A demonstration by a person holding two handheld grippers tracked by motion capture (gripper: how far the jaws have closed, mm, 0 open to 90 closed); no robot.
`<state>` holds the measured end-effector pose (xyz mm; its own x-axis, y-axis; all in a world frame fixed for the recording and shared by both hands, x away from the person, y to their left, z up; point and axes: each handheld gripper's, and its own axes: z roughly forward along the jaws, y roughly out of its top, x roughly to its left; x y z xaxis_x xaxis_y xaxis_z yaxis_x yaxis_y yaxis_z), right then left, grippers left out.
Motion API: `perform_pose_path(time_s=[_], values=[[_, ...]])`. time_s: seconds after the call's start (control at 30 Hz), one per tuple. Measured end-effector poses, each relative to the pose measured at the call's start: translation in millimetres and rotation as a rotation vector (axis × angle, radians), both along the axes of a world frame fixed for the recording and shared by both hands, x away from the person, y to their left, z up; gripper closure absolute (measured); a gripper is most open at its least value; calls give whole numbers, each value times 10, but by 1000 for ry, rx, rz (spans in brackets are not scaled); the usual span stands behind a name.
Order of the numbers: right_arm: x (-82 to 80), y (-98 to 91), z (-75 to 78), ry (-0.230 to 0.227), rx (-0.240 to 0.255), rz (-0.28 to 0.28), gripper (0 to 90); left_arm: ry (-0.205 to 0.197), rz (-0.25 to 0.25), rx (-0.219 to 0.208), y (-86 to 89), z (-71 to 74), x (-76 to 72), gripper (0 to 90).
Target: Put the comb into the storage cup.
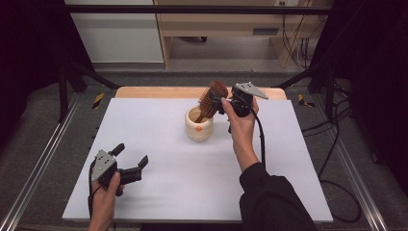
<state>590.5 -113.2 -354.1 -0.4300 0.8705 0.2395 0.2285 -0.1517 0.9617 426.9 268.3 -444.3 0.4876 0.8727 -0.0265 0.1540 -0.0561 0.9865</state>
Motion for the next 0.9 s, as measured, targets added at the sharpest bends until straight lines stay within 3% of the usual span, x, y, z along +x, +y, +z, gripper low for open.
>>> perform_pose_path(time_s=[0.17, 0.9], values=[[-29, -39, 7, -17, -3, -3, 22, 0, 0, -2, 2, 1, 0, 13], [-167, -270, 122, -81, 5, -8, 58, -1, 2, -1, 2, 1, 0, 13]])
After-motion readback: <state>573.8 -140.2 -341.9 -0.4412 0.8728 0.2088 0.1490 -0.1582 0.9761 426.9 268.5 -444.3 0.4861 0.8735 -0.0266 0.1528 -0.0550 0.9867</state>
